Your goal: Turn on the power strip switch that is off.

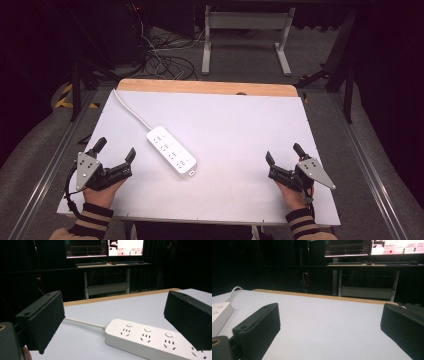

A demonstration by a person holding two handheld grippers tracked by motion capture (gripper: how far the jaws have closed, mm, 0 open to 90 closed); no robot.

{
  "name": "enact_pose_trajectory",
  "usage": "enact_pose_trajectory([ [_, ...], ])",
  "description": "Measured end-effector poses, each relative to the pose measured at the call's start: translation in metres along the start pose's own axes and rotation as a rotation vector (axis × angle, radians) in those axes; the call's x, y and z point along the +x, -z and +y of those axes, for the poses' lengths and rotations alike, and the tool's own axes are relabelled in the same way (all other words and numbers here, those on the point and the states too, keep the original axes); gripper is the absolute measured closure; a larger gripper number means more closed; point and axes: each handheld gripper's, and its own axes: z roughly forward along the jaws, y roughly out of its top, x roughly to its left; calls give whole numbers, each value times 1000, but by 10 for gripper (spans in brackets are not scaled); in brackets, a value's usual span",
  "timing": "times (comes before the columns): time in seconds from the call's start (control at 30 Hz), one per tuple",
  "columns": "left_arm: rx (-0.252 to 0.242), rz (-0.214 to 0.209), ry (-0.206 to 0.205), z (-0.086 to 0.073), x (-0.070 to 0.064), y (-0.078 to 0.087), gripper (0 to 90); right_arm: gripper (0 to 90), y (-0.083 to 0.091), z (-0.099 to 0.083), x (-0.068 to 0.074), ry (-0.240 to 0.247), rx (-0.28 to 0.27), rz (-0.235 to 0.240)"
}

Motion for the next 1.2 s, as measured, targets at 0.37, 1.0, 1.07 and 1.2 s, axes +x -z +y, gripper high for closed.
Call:
enact_pose_trajectory([
  [0.37,1,1,1,0,0,0,39,34,-2,-1,2,9,9,9],
  [1.0,8,-41,6,13,-1,7,525,41,-2,-1,3,9,9,25],
  [1.07,12,-46,-10,13,-2,8,677,43,-2,-1,4,8,5,27],
  [1.2,49,-62,-38,16,-1,10,897,44,-1,-1,4,9,8,27],
])
